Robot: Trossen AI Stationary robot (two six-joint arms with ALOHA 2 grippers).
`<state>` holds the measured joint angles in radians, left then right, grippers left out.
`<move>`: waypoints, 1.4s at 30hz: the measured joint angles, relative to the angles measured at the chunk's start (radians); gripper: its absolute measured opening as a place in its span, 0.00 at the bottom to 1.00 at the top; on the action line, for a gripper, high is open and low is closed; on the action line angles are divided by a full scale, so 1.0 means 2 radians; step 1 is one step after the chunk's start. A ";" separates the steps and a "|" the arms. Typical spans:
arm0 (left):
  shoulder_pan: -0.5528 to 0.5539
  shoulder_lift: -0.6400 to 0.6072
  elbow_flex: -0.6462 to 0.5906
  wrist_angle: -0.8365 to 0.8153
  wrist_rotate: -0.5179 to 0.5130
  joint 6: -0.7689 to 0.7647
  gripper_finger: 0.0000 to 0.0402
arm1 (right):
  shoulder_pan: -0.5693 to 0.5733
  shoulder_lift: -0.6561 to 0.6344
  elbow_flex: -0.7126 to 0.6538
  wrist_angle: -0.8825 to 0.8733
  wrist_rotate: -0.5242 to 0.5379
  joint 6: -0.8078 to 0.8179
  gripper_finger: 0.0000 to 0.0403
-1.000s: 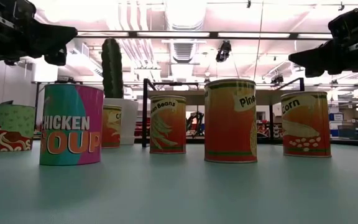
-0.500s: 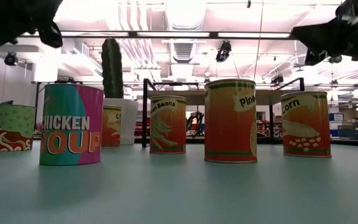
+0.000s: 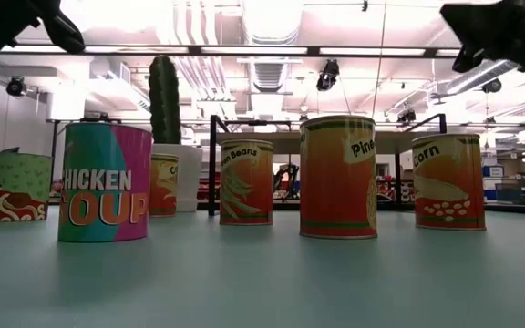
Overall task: Pick and place cans onto a shelf
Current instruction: Put the canned chicken soup on the shelf
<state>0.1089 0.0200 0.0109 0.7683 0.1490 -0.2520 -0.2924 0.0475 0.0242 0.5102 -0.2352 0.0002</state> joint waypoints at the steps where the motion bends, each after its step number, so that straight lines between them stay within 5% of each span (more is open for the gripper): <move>1: -0.001 0.000 0.000 0.002 0.000 -0.005 0.00 | 0.000 0.000 0.000 0.007 0.000 0.000 0.02; 23: -0.023 0.170 0.080 0.047 -0.013 -0.072 0.00 | 0.000 0.008 0.000 0.114 0.023 -0.058 0.02; 36: -0.045 0.283 0.156 -0.046 -0.013 -0.082 0.00 | 0.000 0.055 0.027 0.129 0.027 -0.039 0.02; 42: -0.050 0.330 0.219 -0.152 -0.013 -0.106 0.00 | 0.000 0.112 0.052 0.128 0.026 -0.048 0.02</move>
<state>0.0098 0.6809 0.4479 0.4637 0.1226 -0.4645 -0.2924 0.2719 0.1289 0.7665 -0.1823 -0.0950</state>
